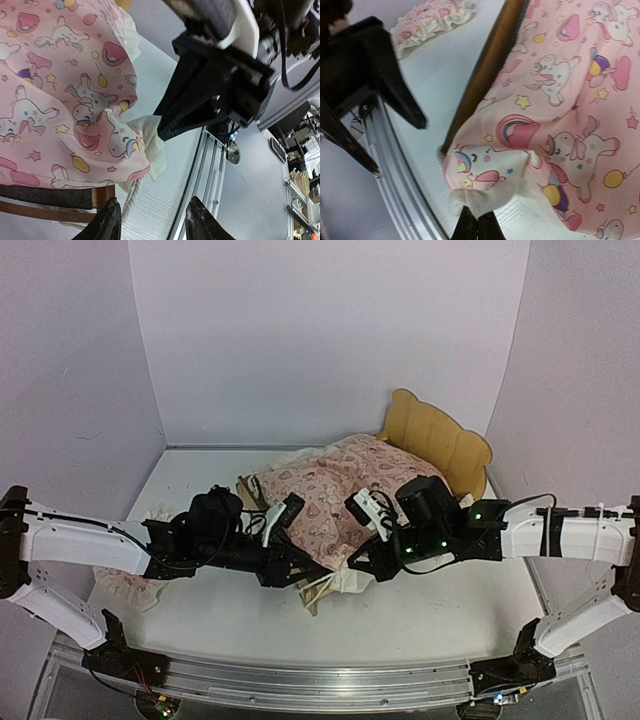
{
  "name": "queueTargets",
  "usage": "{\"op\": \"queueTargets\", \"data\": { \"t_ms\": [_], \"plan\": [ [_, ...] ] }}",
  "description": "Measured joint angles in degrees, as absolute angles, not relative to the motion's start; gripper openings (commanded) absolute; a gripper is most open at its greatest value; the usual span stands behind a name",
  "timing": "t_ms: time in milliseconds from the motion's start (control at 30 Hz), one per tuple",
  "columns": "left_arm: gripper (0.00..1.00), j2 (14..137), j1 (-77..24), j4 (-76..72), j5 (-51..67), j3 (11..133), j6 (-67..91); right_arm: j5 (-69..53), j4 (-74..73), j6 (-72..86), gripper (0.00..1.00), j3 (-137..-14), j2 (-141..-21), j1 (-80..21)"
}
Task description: Set up the pet bed
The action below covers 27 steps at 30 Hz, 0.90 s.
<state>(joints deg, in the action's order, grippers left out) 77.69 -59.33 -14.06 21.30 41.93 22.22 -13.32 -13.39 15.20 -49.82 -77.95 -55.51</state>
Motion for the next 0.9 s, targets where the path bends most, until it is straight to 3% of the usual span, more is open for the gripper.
{"op": "queueTargets", "data": {
  "t_ms": [100, 233, 300, 467, 600, 667, 900],
  "plan": [
    [0.52, 79.2, -60.6, -13.9, 17.7, 42.0, 22.6, -20.0, -14.2, 15.1, 0.00, -51.9, -77.9, -55.2],
    [0.66, 78.5, -58.9, -13.8, 9.1, 41.8, 25.9, -23.8, -14.4, 15.6, 0.00, -54.0, -77.5, -55.4],
    [0.68, 77.5, -57.1, -12.3, 4.2, 41.8, 30.6, -23.8, -14.7, 15.7, 0.00, -55.5, -77.4, -55.3],
    [0.68, 80.0, -54.4, 3.4, -5.8, 48.8, 47.0, -24.1, -14.2, 15.4, 0.00, -61.2, -77.6, -54.9],
    [0.67, 82.3, -54.5, 9.6, -7.1, 53.3, 55.8, -24.1, -15.1, 14.0, 0.00, -64.4, -78.1, -54.9],
    [0.63, 82.5, -54.6, 11.2, -7.8, 53.7, 58.7, -23.3, -17.5, 12.6, 0.00, -65.9, -78.3, -54.9],
    [0.57, 82.7, -54.6, 9.1, -7.5, 51.8, 53.3, -21.6, -24.9, 8.9, 0.00, -67.3, -77.3, -54.9]
  ]
}}
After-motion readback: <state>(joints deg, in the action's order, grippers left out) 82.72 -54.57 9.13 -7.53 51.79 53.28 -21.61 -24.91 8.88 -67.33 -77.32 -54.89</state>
